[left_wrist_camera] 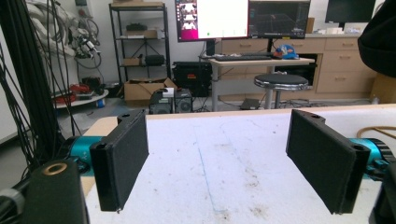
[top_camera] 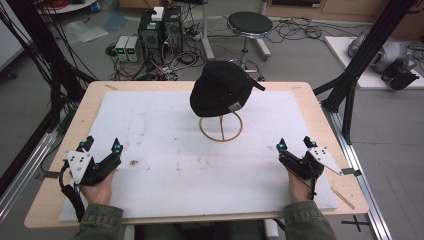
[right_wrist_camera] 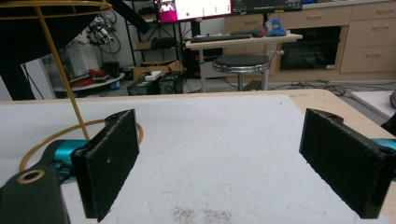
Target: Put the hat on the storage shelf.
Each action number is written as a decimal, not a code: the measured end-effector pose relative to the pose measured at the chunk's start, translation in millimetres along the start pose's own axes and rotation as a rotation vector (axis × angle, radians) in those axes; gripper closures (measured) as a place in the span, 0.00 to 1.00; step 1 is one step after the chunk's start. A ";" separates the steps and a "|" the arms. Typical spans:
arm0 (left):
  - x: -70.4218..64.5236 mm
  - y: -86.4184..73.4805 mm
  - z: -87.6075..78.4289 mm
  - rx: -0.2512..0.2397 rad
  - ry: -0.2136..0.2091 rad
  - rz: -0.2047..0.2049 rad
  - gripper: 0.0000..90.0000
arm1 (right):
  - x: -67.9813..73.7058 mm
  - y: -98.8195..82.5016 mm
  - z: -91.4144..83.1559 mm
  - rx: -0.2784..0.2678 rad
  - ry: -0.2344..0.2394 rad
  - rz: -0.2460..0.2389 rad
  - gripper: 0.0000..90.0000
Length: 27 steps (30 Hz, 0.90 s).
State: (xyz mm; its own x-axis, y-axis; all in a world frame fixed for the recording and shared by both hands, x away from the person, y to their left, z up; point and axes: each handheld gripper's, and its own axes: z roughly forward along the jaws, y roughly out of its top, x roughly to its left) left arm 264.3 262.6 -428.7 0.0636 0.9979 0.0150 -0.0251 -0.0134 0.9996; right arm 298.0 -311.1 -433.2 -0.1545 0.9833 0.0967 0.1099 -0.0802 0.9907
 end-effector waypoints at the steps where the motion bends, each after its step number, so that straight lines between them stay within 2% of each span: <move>1: 0.0 -0.5 0.2 0.001 0.000 -0.001 0.24 | 0.0 0.0 -0.3 0.003 -0.001 0.003 0.12; 9: 2.9 -4.7 0.8 0.031 -0.002 -0.005 0.24 | 0.7 -0.7 0.5 0.011 0.002 0.002 0.12; 27: 2.9 -6.5 1.8 0.037 -0.010 -0.015 0.25 | 0.1 -1.0 0.6 0.019 0.000 0.003 0.12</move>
State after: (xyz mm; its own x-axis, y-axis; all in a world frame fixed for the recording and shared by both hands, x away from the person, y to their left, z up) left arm 266.5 265.4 -435.1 0.0741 0.9973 0.0005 0.0130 -0.0014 0.9999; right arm 298.4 -310.8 -434.3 -0.1543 0.9829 0.1001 0.1292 -0.0804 0.9884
